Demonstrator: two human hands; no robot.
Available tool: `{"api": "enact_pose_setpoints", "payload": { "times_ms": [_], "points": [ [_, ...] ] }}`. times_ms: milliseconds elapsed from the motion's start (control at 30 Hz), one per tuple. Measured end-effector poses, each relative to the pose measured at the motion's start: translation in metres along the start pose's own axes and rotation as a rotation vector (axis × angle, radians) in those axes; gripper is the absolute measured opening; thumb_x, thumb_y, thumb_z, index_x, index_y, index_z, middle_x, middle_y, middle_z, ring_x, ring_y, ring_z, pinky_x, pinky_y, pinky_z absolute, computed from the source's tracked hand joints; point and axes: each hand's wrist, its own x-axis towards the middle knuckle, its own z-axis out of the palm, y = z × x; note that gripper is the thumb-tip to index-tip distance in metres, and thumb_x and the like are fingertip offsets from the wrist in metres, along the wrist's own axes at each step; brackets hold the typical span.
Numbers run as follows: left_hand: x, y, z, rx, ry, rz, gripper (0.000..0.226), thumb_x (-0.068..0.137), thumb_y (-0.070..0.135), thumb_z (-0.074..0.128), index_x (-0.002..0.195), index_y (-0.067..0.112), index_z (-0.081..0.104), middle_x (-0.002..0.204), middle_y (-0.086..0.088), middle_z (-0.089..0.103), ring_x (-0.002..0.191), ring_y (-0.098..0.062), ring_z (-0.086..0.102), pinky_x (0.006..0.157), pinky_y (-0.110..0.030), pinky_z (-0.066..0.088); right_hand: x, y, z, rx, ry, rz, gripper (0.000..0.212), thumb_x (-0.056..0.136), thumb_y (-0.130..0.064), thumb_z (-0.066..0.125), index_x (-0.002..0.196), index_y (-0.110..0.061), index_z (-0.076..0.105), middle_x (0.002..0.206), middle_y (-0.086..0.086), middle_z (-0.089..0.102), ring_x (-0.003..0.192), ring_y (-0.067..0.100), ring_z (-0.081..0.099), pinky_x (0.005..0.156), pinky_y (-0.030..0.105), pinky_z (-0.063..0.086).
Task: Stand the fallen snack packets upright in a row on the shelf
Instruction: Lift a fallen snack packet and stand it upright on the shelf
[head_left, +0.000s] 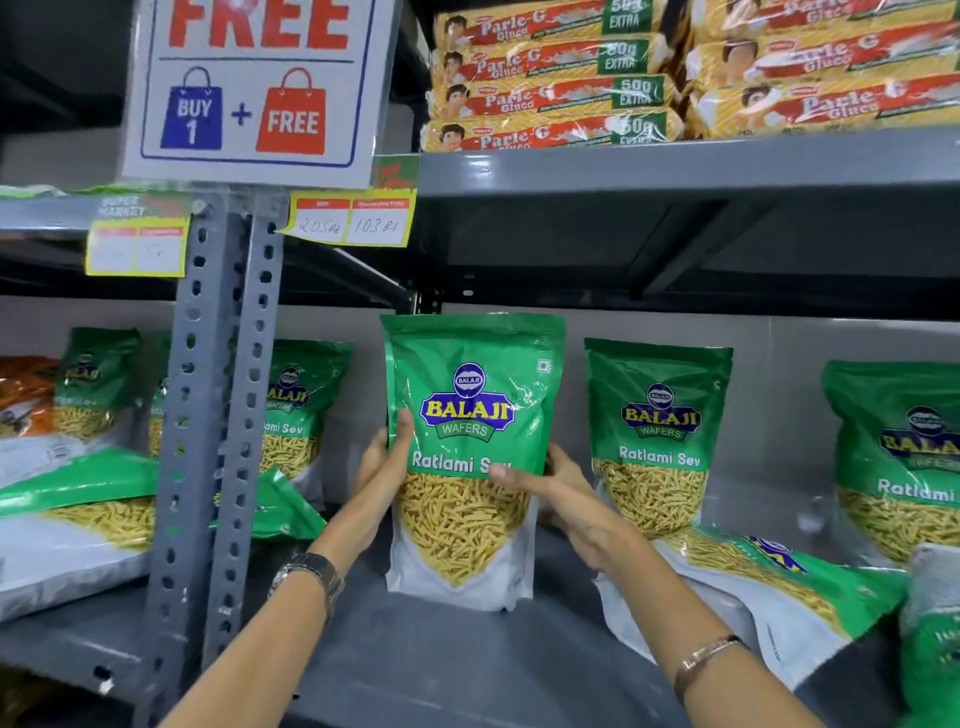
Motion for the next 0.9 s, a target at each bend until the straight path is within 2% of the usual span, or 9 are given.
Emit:
{"api": "enact_pose_setpoints", "payload": {
  "times_ms": [67,167,267,333,400,467,633,800,900],
  "points": [
    [-0.004,-0.001,-0.002,0.055,-0.088,-0.101,0.114,0.054,0.081,0.041,0.144,0.019,0.010,0.153,-0.003,0.022,0.138,-0.025,0.022,0.110,-0.050,0.019,-0.004,0.008,0.005,-0.021,-0.044,-0.025,0.073,0.057,-0.024,0.086,0.120,-0.023,0.049,0.113,-0.004,0.066,0.105,0.008,0.060,0.073,0.011,0.048],
    [-0.013,-0.006,-0.005,0.060,-0.247,-0.190,0.136,0.035,0.087,0.053,0.142,0.013,0.011,0.152,-0.010,0.023,0.135,-0.028,0.028,0.108,-0.060,0.019,-0.008,0.013,0.009,-0.005,0.019,-0.043,0.072,0.057,-0.020,0.087,0.119,-0.023,0.050,0.109,-0.005,0.068,0.094,0.000,0.061,0.065,0.011,0.046],
    [-0.023,-0.005,-0.009,0.038,-0.324,-0.200,0.107,0.024,0.086,0.059,0.112,0.027,0.043,0.138,-0.005,0.045,0.124,-0.024,0.042,0.105,-0.061,0.022,-0.014,0.011,0.011,-0.014,0.039,-0.067,0.071,0.057,-0.021,0.087,0.116,-0.027,0.049,0.104,-0.008,0.066,0.090,-0.003,0.060,0.062,0.009,0.046],
    [-0.027,-0.002,-0.011,0.041,-0.353,-0.195,0.087,0.023,0.087,0.058,0.091,0.034,0.045,0.125,0.008,0.050,0.123,-0.026,0.044,0.103,-0.060,0.025,-0.018,0.010,0.011,-0.035,0.044,-0.092,0.067,0.056,-0.022,0.087,0.111,-0.030,0.050,0.105,-0.008,0.067,0.091,-0.003,0.060,0.060,0.008,0.048],
    [-0.030,-0.001,-0.013,0.049,-0.364,-0.187,0.084,0.024,0.087,0.057,0.089,0.034,0.045,0.122,0.011,0.051,0.124,-0.027,0.044,0.103,-0.059,0.027,-0.023,0.009,0.011,-0.037,0.041,-0.113,0.061,0.056,-0.023,0.087,0.104,-0.034,0.052,0.106,-0.008,0.068,0.090,-0.003,0.062,0.059,0.005,0.048],
    [-0.035,0.000,-0.015,0.061,-0.371,-0.180,0.086,0.026,0.087,0.057,0.093,0.034,0.047,0.125,0.006,0.053,0.124,-0.028,0.045,0.103,-0.058,0.029,-0.028,0.007,0.010,-0.046,0.029,-0.119,0.057,0.055,-0.025,0.088,0.099,-0.036,0.053,0.102,-0.011,0.068,0.089,-0.005,0.061,0.057,0.002,0.047],
    [-0.049,0.004,-0.021,0.079,-0.332,-0.141,0.128,0.029,0.087,0.056,0.133,0.018,0.033,0.141,-0.009,0.044,0.129,-0.030,0.040,0.106,-0.061,0.026,-0.045,0.002,0.015,-0.067,0.030,-0.135,0.054,0.054,-0.028,0.088,0.091,-0.039,0.051,0.097,-0.015,0.067,0.086,-0.006,0.062,0.058,0.005,0.049],
    [-0.066,0.010,-0.028,0.104,-0.319,-0.124,0.128,0.031,0.089,0.052,0.136,0.019,0.031,0.143,-0.007,0.042,0.130,-0.030,0.037,0.106,-0.060,0.023,-0.057,-0.005,0.018,-0.116,0.040,-0.144,0.059,0.049,-0.035,0.089,0.092,-0.042,0.049,0.093,-0.020,0.065,0.087,-0.006,0.061,0.066,0.010,0.047],
    [-0.070,0.011,-0.030,0.108,-0.310,-0.125,0.122,0.032,0.089,0.052,0.133,0.022,0.035,0.142,-0.006,0.044,0.130,-0.031,0.038,0.104,-0.060,0.023,-0.063,-0.006,0.018,-0.128,0.024,-0.145,0.058,0.050,-0.035,0.089,0.092,-0.041,0.049,0.093,-0.020,0.065,0.086,-0.008,0.060,0.062,0.007,0.048]
  ]
}}
